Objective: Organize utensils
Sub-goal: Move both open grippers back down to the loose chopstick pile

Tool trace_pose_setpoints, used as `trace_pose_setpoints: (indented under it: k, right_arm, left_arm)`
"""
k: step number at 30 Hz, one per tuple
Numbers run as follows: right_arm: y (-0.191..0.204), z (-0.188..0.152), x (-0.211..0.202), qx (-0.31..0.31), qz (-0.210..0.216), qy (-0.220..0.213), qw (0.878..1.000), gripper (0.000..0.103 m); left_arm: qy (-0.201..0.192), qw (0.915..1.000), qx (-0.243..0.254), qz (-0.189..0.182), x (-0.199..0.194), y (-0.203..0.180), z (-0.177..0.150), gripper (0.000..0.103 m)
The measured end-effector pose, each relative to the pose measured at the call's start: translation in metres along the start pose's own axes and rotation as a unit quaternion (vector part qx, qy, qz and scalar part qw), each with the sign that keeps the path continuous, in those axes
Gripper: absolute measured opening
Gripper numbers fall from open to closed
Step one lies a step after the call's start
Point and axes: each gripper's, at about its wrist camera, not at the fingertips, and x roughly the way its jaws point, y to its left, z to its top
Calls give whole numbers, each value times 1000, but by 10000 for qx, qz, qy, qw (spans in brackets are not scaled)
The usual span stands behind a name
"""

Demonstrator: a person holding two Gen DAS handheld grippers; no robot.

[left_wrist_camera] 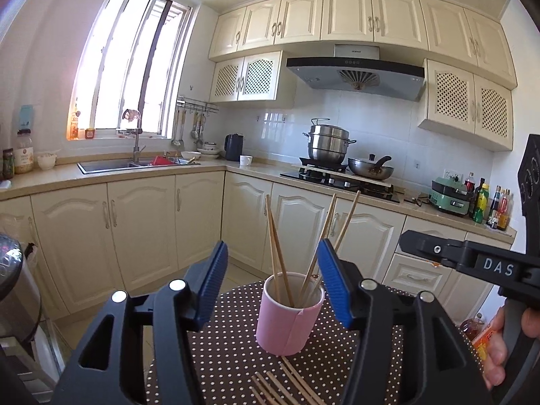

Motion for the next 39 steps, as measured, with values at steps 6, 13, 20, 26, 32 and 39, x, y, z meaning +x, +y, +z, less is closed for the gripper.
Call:
trace_pose_setpoints:
  k: [6, 13, 20, 26, 32, 39]
  right_arm:
    - [10, -14, -31, -152, -17, -139, 9998, 22]
    - [24, -33, -59, -459, -70, -303, 9985, 48]
    - [22, -46, -72, -534, -197, -335, 9978, 49]
    - [11, -65, -70, -506, -335, -162, 9980, 49]
    - [-5, -90, -57, -407, -408, 254, 9980, 51]
    - [-17, -115, -41, -290, -383, 737, 9961, 51]
  left_arm:
    - [28, 9998, 166, 113, -28, -9, -1, 59]
    - [143, 9993, 312, 123, -49, -23, -9, 60]
    - [340, 9988, 300, 191, -61, -30, -24, 63]
    - [834, 9954, 407, 230, -56, -32, -46, 63]
    - [1908, 9812, 269, 147, -31, -23, -85, 63]
    - [3008, 9534, -96, 209, 0, -9, -132, 63]
